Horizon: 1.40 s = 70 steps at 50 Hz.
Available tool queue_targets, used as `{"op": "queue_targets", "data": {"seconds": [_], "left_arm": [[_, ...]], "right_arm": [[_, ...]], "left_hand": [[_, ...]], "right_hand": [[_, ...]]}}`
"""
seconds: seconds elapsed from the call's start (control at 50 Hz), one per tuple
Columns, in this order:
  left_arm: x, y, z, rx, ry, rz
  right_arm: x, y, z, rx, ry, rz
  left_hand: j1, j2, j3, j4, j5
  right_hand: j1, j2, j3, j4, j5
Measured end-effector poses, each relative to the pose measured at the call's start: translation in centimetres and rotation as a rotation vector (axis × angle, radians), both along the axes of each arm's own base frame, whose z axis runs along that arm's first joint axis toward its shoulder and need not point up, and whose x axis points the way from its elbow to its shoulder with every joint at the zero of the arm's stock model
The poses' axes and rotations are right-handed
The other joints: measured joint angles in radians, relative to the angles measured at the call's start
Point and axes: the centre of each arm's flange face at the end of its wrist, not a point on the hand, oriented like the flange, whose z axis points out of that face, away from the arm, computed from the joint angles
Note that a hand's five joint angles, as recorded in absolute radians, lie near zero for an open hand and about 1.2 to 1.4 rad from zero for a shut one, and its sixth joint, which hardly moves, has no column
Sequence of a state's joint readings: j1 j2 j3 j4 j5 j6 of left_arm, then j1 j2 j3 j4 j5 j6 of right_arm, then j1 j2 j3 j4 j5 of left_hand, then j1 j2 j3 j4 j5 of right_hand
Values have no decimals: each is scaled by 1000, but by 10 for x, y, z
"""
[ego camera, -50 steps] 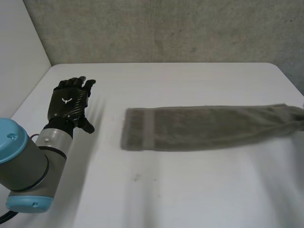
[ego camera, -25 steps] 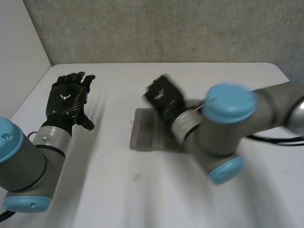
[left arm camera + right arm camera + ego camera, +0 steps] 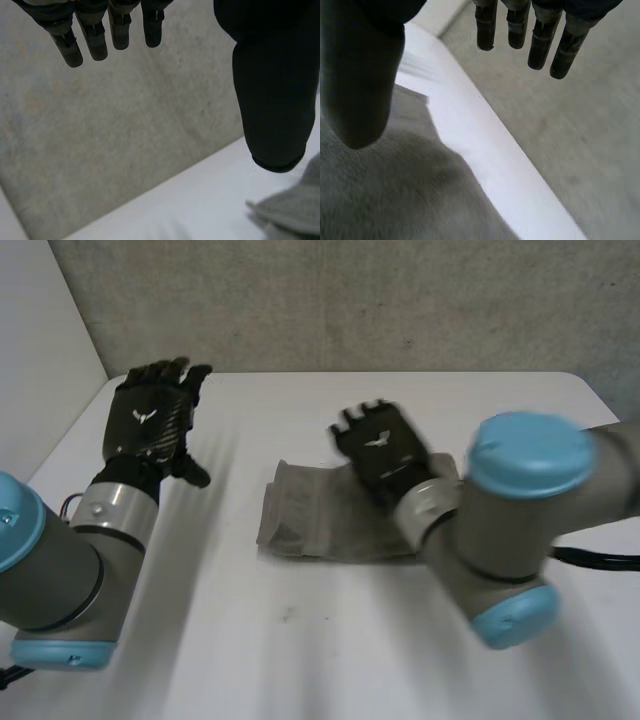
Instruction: Fold the towel.
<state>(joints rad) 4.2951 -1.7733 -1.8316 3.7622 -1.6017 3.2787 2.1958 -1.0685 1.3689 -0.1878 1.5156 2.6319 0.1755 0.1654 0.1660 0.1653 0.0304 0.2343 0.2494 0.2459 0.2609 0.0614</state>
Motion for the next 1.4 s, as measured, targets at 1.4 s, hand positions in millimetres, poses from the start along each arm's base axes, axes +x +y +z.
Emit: {"op": "queue_targets", "data": {"seconds": [1.4], "left_arm": [[-36, -5, 46, 394, 194, -94]], "right_arm": [[1, -2, -1, 243, -109, 111]], "left_hand": [[0, 0, 0, 0, 0]], "right_hand": [[0, 3, 0, 0, 0]]}}
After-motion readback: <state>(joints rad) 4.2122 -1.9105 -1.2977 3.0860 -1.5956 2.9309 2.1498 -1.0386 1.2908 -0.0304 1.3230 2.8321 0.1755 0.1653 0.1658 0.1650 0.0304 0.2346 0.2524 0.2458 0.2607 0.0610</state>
